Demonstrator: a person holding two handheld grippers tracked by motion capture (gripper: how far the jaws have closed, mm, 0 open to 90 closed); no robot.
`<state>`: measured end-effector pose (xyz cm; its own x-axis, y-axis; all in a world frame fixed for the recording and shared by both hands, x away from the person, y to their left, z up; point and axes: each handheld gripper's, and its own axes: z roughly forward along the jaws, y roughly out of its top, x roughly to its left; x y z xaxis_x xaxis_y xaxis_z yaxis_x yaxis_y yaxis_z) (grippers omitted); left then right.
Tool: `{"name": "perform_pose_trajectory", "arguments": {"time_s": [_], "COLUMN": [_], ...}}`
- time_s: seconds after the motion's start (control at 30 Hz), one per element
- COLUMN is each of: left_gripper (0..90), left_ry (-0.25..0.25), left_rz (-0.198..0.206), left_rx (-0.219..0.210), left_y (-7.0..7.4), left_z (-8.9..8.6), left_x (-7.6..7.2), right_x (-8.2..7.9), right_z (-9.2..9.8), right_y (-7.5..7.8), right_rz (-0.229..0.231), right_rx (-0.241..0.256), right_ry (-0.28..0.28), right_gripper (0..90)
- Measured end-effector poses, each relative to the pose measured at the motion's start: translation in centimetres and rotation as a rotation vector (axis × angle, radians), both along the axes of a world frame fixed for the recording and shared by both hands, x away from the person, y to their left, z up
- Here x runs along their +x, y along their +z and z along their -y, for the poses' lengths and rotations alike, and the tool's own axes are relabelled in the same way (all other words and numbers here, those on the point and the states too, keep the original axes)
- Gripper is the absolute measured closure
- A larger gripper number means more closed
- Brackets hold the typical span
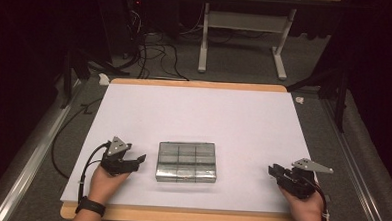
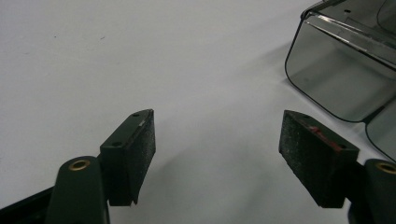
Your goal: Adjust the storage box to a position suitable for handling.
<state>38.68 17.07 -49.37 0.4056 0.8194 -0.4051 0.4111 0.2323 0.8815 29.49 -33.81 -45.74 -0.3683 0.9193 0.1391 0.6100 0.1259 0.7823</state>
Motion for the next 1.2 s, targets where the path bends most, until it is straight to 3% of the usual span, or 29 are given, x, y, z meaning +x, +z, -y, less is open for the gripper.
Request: {"name": "perform_pose_trajectory", "arguments": {"time_s": [0.13, 0.23, 0.3, 0.33, 0.37, 0.47, 0.5, 0.53, 0.6, 0.67, 0.8, 1.2], "left_gripper": [28.1, 32.8, 41.1, 41.1, 46.5, 63.5, 63.5, 77.0, 84.7, 89.0, 90.0, 90.0], "left_ry": [0.0, -0.003, -0.013, -0.017, -0.016, -0.035, -0.044, -0.056, -0.097, -0.099, -0.13, -0.14], "left_rz": [0.0, -0.002, 0.002, 0.014, 0.028, 0.017, 0.001, -0.016, -0.045, -0.049, -0.103, -0.111], "left_rx": [0.001, -0.011, -0.003, 0.009, 0.016, 0.002, -0.019, -0.04, -0.027, -0.029, -0.027, -0.023], "left_y": [0.0, 0.0, 0.1, 0.0, 0.1, 0.3, 0.4, 0.5, 0.7, 0.7, 0.5, 0.4], "left_z": [0.0, 0.0, 0.0, 0.0, 0.3, 0.6, 0.9, 1.3, 2.8, 3.2, 4.8, 5.3], "left_x": [0.0, 0.0, -0.1, -0.2, -0.5, -1.0, -1.3, -1.5, -2.2, -2.3, -2.6, -3.2], "right_x": [0.1, 0.1, 0.1, 0.1, 0.2, 0.3, 0.3, 0.2, 0.2, 0.2, 0.1, 0.1], "right_z": [0.0, -0.2, -0.3, -0.5, -0.7, -0.8, -0.8, -0.9, -1.0, -1.1, -1.0, -1.0], "right_y": [0.1, -0.4, -0.6, -0.8, -1.1, -1.3, -1.4, -1.6, -1.8, -1.8, -1.8, -1.9], "right_rz": [0.007, -0.006, -0.006, -0.004, 0.006, 0.011, 0.011, 0.012, 0.011, 0.016, 0.03, 0.028], "right_rx": [-0.012, -0.023, -0.028, -0.035, -0.057, -0.066, -0.065, -0.066, -0.072, -0.081, -0.076, -0.069], "right_ry": [-0.012, -0.018, -0.018, -0.019, -0.016, -0.014, -0.017, -0.015, -0.017, -0.011, -0.01, -0.009], "right_gripper": [72.7, 71.9, 72.0, 72.2, 72.4, 73.1, 73.4, 73.6, 73.6, 73.5, 72.6, 71.4]}}
